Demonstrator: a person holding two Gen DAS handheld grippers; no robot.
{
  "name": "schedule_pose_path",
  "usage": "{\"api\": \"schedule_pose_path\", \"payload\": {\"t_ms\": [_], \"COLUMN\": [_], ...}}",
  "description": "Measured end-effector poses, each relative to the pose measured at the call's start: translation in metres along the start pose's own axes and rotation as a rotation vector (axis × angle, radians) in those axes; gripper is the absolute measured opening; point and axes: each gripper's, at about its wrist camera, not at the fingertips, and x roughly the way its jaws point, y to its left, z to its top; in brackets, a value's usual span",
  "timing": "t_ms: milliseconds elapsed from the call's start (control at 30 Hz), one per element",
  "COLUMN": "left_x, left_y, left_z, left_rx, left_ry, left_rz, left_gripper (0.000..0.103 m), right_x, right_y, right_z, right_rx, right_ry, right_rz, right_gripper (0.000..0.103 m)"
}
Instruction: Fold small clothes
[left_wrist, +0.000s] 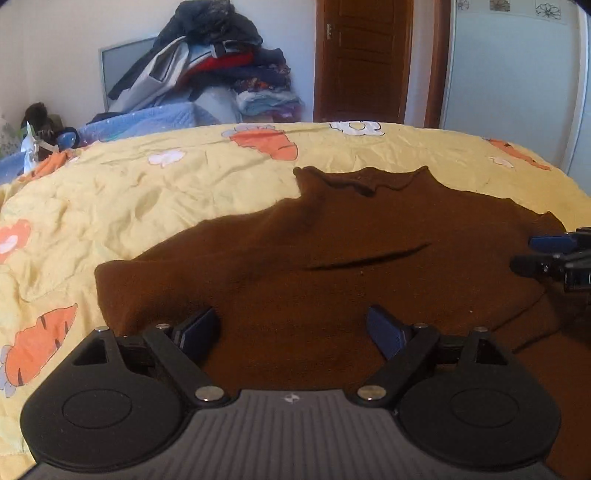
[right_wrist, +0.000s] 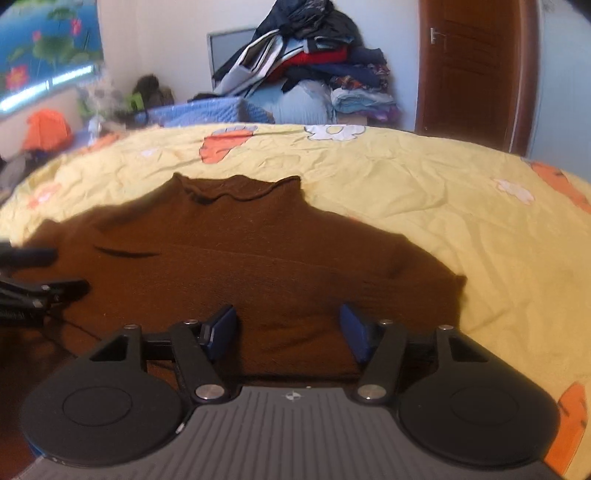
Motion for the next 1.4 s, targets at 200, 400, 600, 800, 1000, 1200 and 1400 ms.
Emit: {"api": "schedule_pose_path", "payload": {"t_ms": [200, 400, 600, 800, 1000, 1200, 1400], "left_x": [-0.046, -0.071, -0.119, -0.132, -0.167, -0.196, -0.194], "left_y": [-0.027, -0.029, -0.013, -0.022, -0.009, 0.033, 0.097], "left_z": [-0.008, -0.058, -0.072, -0.109, -0.123, -0.142, -0.164], "left_rx": [0.05, 0.022, -0.061, -0.012, -0.041, -0.213, -0.673], "left_ry": [-0.018, 0.028, 0.025, 0.037, 0.112, 0.189, 0.294], "left_rz": [0.075, -0.013, -0.012, 0.025, 0.038, -0.096, -0.499], "left_gripper": [0.09, 0.092, 0.092, 0.094, 0.094, 0.095, 0.094], "right_x": [-0.02, -0.047, -0.082, -0.104, -0.169, -0.209, -0.206], "right_y": [0.015, 0.038, 0.047, 0.065, 0.036, -0.027, -0.039], "right_z": [0.008, -0.036, -0.051, -0.096, -0.106, -0.148, -0.169], "right_rx": [0.067, 0.051, 0.032, -0.074, 0.11, 0.497, 0.719], "right_ry": [0.029, 0.07, 0.05, 0.032, 0.04, 0.138, 0.216], "right_rz": [-0.059, 0.026, -0.036, 0.0, 0.024, 0.223, 0.491], "right_gripper": [0.069, 0.096, 0.092, 0.103, 0.101, 0.101, 0.102]}}
